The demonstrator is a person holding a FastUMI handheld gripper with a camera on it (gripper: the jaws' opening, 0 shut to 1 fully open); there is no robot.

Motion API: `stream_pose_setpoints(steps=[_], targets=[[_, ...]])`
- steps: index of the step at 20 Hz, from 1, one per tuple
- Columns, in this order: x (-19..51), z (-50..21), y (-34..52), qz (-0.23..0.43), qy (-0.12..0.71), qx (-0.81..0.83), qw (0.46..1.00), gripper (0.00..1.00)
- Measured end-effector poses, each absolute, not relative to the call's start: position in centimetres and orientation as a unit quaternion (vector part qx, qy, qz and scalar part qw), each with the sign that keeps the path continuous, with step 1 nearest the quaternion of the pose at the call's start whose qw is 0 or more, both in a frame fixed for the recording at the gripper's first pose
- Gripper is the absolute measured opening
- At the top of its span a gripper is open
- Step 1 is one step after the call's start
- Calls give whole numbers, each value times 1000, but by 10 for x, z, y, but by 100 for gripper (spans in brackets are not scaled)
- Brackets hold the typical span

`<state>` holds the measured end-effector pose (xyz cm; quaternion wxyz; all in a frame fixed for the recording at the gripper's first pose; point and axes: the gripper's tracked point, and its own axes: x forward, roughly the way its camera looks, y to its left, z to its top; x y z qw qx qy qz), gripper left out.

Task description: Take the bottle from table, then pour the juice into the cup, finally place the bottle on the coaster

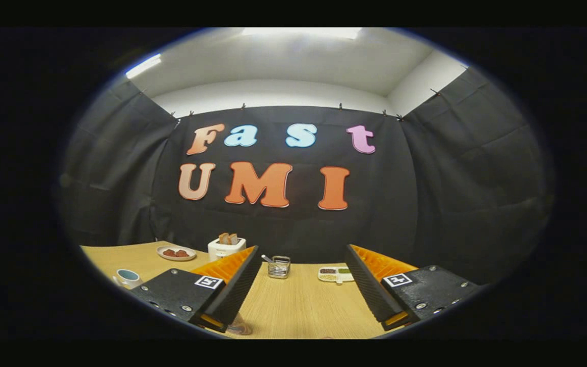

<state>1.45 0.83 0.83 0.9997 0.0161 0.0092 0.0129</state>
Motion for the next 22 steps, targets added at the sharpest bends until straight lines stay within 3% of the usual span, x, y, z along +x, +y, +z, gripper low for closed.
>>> stream_pose_setpoints(steps=[9,22], targets=[[20,44,25,24,-6,13,1000,98],[-8,-4,67,78,35,37,996,98]])
